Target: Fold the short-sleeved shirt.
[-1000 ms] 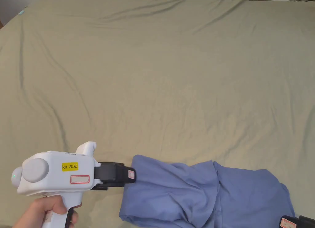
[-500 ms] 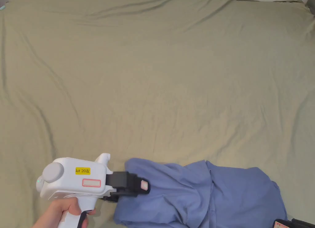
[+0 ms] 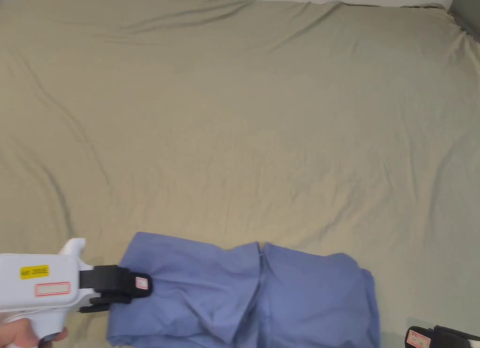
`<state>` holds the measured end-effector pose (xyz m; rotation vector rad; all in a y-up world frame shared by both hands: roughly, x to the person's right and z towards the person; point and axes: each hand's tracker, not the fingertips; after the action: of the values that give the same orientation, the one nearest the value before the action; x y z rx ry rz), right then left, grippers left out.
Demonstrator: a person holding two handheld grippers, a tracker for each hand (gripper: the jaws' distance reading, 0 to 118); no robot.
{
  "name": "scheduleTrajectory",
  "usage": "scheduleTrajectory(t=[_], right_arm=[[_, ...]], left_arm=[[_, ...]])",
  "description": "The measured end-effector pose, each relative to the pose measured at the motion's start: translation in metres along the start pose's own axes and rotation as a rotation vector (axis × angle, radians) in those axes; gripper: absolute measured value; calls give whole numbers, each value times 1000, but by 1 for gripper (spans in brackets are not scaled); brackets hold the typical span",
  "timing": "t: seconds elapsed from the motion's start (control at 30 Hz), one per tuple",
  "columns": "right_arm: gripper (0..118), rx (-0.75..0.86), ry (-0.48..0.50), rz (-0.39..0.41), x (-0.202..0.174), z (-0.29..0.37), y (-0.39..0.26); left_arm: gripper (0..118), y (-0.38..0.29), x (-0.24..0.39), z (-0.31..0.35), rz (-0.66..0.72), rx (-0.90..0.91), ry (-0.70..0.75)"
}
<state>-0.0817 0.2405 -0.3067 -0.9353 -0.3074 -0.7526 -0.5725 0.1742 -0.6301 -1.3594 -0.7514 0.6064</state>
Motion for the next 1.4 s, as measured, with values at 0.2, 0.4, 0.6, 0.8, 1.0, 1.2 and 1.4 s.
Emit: scheduleTrajectory(t=[0.2,0.4,0.6,0.8,1.0,1.2,1.4], right_arm=[[0,-23,18,23,-6,-12,0],[0,-35,61,38,-11,-15,-2],[0,-22,96,13,8,-12,-7],[0,-28,92,-26,35,-9,-17],[0,-20,89,-85,61,-3,-22],[0,-13,65,-150,78,6,-30],[0,29,51,-192,91,20,-26]], left_arm=[[6,9,11,66,-53,51,170],[6,7,96,67,-178,45,424],[6,-20,185,24,-318,26,640],[6,-58,257,-52,-557,7,811],[6,-98,277,-165,-731,-120,916],[117,-145,292,-294,-882,-207,876],[104,-167,330,-262,-788,-271,491]])
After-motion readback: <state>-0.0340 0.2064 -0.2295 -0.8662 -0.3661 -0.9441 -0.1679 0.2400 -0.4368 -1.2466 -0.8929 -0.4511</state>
